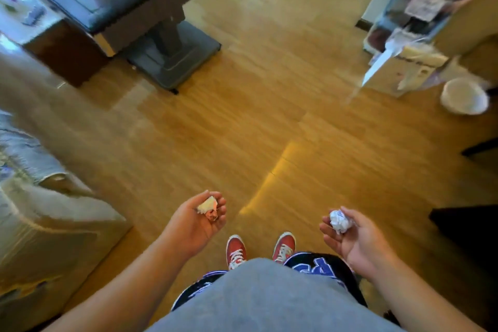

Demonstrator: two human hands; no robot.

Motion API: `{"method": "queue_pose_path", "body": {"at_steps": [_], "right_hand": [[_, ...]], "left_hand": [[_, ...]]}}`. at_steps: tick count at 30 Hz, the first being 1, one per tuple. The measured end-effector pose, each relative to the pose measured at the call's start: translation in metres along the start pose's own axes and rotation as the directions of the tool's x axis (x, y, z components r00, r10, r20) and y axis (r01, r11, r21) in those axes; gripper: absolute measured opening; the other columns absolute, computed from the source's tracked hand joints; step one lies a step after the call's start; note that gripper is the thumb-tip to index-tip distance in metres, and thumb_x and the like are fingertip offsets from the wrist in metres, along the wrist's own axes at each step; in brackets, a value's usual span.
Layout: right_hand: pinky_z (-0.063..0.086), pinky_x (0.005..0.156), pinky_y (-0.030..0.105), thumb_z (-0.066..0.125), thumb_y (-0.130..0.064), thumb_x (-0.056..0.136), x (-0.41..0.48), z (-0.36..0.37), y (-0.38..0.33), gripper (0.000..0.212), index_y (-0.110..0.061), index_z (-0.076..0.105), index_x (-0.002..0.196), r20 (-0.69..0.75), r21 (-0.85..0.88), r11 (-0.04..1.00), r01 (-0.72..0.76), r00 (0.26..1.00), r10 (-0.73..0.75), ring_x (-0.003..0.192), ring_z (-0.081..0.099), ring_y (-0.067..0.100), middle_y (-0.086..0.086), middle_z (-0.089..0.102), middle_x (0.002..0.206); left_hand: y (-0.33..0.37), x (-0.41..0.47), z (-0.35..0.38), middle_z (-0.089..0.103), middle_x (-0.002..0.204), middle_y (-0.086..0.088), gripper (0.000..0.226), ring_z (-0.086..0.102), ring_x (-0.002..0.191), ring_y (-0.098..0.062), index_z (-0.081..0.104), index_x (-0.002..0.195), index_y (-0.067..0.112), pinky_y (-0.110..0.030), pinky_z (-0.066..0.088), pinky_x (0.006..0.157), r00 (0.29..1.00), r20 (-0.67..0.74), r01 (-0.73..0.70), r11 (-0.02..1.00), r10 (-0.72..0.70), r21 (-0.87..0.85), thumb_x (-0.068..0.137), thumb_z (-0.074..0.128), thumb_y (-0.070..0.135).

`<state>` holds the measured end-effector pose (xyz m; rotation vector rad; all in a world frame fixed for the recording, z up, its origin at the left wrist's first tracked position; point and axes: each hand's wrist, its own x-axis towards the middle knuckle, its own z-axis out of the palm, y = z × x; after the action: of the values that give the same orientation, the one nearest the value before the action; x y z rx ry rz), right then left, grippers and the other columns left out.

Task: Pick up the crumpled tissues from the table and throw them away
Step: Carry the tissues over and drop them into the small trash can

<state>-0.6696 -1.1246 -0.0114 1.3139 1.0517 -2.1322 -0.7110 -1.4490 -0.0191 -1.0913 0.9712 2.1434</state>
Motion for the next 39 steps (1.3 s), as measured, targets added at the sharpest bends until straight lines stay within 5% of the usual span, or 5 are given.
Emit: {"method": "queue_pose_path", "body": {"at_steps": [6,13,22,29,39], "right_hand": [[0.057,0.048,0.028,0.05,-0.022,0.094,0.001,-0.054,-0.039,0.021,-0.005,0.062,0.096,-0.182,0.224,0.969,0.108,0.981,-0.067,0.059,0.07,0.022,0.014,0.071,0.075],[0.047,0.074,0.038,0.05,-0.023,0.095,0.03,-0.111,-0.108,0.023,-0.003,0.062,0.095,-0.33,0.351,0.925,0.149,0.943,-0.027,0.08,0.062,0.029,0.017,0.065,0.087],[0.055,0.054,0.029,0.049,-0.023,0.093,0.091,-0.113,-0.255,0.019,-0.009,0.062,0.088,-0.248,0.368,0.916,0.161,0.966,-0.07,0.054,0.069,0.02,0.009,0.07,0.066],[0.057,0.048,0.029,0.053,-0.022,0.093,0.141,-0.09,-0.371,0.018,-0.007,0.062,0.097,-0.145,0.403,0.893,0.201,0.977,-0.154,0.06,0.071,0.022,0.013,0.071,0.077],[0.057,0.049,0.029,0.054,-0.024,0.092,0.175,-0.133,-0.477,0.02,-0.006,0.062,0.093,-0.336,0.519,0.806,0.285,0.935,-0.114,0.06,0.071,0.022,0.011,0.07,0.074]], "left_hand": [[0.018,0.07,0.135,0.068,0.072,-0.008,0.026,0.064,0.058,-0.017,0.066,0.078,0.009,-0.025,0.055,0.052,0.98,0.144,0.099,0.968,-0.135,0.23,0.093,0.049,0.022],[0.005,0.14,0.293,0.067,0.072,-0.009,0.025,0.063,0.057,-0.018,0.066,0.077,0.007,-0.026,0.054,0.051,0.955,0.173,0.16,0.911,-0.24,0.379,0.091,0.051,0.02],[0.023,0.189,0.38,0.065,0.076,-0.008,0.017,0.062,0.062,-0.018,0.067,0.079,0.008,-0.026,0.055,0.054,0.961,0.139,0.174,0.913,-0.239,0.37,0.084,0.056,0.021],[0.052,0.245,0.442,0.067,0.075,-0.01,0.017,0.063,0.06,-0.02,0.069,0.077,0.006,-0.027,0.055,0.053,0.966,0.088,0.194,0.905,-0.243,0.379,0.079,0.06,0.02],[0.067,0.353,0.637,0.069,0.073,-0.01,0.024,0.066,0.057,-0.019,0.069,0.08,0.006,-0.026,0.056,0.052,0.921,0.101,0.248,0.767,-0.376,0.592,0.089,0.053,0.019]]}}
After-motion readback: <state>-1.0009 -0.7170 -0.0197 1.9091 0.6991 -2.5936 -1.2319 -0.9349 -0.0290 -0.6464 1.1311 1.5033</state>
